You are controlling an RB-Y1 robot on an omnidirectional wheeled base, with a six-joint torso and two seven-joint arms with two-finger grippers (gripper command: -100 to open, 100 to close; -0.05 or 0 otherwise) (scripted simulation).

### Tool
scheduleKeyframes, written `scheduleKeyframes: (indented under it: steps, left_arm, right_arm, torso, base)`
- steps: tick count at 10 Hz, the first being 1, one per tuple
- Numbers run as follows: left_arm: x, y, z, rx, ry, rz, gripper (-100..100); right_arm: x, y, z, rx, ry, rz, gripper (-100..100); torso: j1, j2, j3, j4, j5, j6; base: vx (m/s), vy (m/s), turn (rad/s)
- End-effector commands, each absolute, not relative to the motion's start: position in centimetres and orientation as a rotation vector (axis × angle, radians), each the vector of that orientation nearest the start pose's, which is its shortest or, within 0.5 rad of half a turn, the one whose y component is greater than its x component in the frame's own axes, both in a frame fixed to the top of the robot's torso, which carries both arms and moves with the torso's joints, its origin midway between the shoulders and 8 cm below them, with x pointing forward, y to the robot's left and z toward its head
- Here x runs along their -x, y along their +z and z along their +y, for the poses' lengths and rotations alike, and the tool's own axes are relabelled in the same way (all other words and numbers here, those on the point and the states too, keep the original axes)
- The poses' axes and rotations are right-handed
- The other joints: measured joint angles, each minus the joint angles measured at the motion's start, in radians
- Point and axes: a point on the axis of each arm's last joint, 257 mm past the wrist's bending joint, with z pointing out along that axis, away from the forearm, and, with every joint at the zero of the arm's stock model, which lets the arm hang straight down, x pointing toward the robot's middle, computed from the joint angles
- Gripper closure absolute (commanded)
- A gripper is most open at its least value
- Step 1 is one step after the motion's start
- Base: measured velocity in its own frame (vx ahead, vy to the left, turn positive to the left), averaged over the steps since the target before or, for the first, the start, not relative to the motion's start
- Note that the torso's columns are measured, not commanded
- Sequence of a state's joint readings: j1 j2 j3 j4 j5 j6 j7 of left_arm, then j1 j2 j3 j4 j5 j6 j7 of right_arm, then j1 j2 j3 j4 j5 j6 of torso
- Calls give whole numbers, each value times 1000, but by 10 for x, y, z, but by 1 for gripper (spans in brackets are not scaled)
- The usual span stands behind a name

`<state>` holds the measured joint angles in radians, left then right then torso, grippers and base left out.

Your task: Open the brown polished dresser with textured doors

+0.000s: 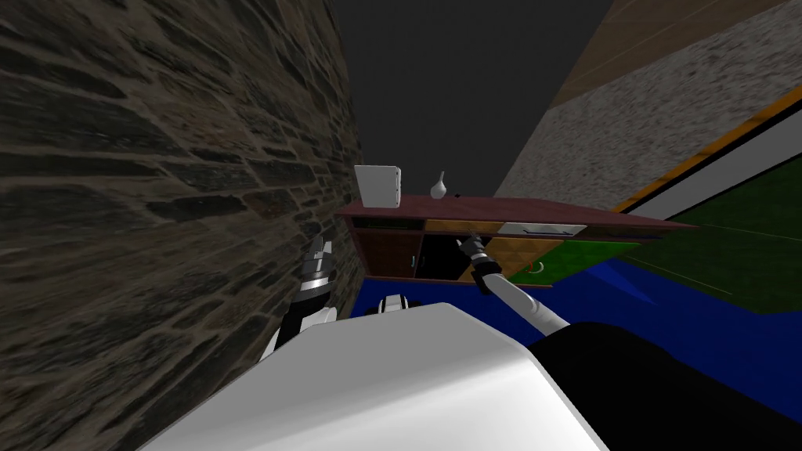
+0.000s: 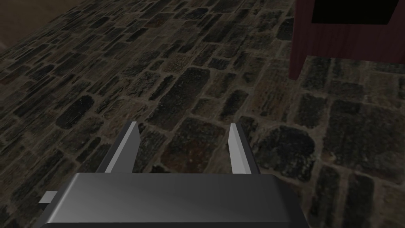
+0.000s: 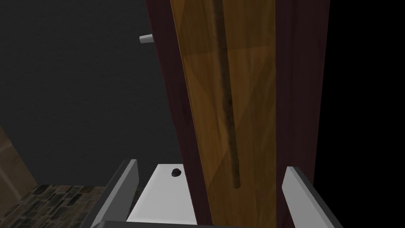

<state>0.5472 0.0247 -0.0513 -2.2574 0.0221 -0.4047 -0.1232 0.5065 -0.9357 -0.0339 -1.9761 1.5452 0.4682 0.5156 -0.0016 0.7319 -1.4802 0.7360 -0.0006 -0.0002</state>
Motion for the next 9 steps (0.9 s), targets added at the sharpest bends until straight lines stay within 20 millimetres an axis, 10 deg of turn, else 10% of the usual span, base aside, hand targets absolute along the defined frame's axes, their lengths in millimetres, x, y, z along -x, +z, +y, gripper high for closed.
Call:
scheduleKeyframes:
  steps: [1,2,3,8,9]
  left_arm:
    - [-361,-22,271,736,-1201,769,0]
    - [-361,-22,271,736,-1201,769,0]
    - [-361,-22,271,736,-1201,769,0]
    - [-361,-22,271,736,-1201,769,0]
    - [-361,-22,271,736,-1201,769,0]
  right_arm:
    - [-414,-102,-473,874,-1263,1273,-100]
    - [-414,-102,-473,874,-1264,1273,-100]
    - [-414,-102,-473,874,-1264,1273,100]
    - [-412,-100,-462,889,-1242,1261,100]
    - [-413,-102,-465,839,-1235,1275,-100]
  torso:
    - [2,4,3,2,1,0]
    - [3,11,7,3,1,1]
    - [4,14,9,4,1,1]
    - [2,8,5,3,1,0]
    - [0,0,1,1,0,0]
  base:
    - [80,-20,13]
    - [21,-5,2]
    - [12,-2,2]
    - [-152,26,-64]
    - [67,-1,113]
